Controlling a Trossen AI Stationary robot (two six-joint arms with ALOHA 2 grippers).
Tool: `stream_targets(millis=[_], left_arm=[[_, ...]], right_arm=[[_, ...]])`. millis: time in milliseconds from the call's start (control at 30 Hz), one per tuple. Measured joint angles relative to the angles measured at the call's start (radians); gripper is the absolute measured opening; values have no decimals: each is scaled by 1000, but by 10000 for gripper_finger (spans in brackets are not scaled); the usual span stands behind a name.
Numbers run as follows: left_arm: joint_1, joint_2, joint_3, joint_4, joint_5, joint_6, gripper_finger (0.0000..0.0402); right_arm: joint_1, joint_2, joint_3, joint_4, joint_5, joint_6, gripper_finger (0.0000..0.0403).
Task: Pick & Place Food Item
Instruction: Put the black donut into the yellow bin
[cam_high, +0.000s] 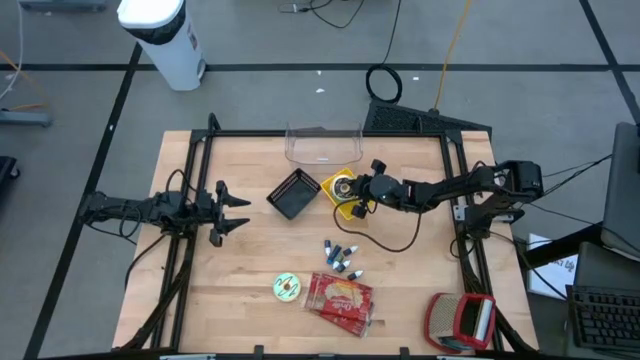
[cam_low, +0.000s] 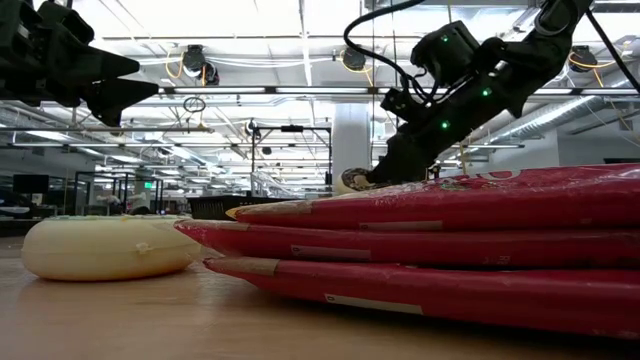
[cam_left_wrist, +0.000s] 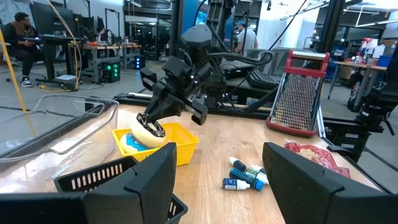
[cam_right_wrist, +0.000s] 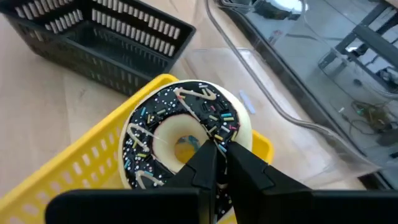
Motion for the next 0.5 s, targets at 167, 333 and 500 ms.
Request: stream_targets(millis=[167, 333, 500], left_arm=[[0, 0, 0, 0, 0, 0, 241], [0, 0, 0, 0, 0, 0, 241], [0, 0, 0, 0, 0, 0, 241]], right_arm=[[-10, 7, 0, 2, -30, -1, 20], [-39, 11, 0, -14, -33, 16, 34], [-48, 11, 0, -38, -33, 27, 96]])
